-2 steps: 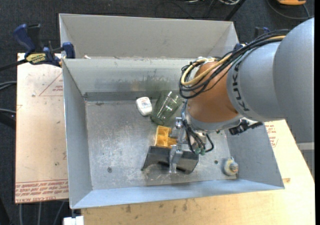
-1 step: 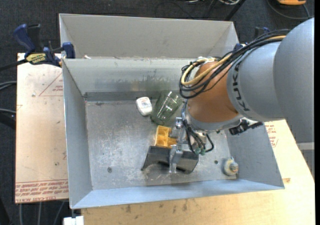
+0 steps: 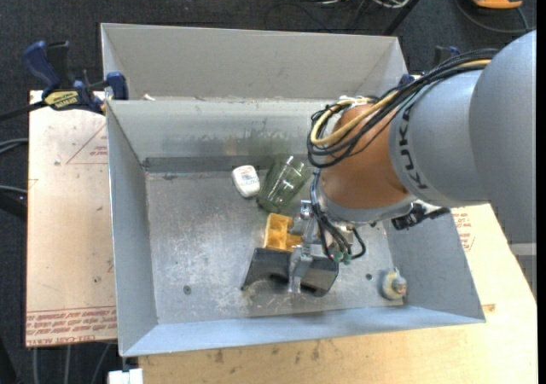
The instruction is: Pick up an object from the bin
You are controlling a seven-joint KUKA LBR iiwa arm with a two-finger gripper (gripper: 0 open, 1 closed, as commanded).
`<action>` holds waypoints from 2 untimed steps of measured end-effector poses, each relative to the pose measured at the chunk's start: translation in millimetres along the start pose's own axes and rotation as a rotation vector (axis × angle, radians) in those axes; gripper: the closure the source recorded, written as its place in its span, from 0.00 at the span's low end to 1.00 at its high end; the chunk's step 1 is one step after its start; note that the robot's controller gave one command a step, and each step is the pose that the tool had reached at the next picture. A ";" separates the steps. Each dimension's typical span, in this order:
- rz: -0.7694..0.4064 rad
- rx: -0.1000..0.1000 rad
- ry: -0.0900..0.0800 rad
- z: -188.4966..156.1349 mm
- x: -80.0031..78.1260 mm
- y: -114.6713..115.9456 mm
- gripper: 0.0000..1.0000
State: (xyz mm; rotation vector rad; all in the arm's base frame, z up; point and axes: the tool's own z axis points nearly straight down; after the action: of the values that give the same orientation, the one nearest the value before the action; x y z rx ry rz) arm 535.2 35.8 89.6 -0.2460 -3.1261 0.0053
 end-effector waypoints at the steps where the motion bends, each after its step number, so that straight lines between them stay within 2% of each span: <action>1: -0.001 -0.001 -0.005 -5.1 0.3 -0.3 1.00; 2: 0.000 -0.002 -0.004 -15.4 0.9 0.0 1.00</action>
Offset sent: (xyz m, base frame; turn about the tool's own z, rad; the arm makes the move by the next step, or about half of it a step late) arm 0.0000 0.0002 0.0914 0.0000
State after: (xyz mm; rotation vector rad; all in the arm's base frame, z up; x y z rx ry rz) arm 534.4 36.0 105.1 -0.2458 -3.1308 0.0022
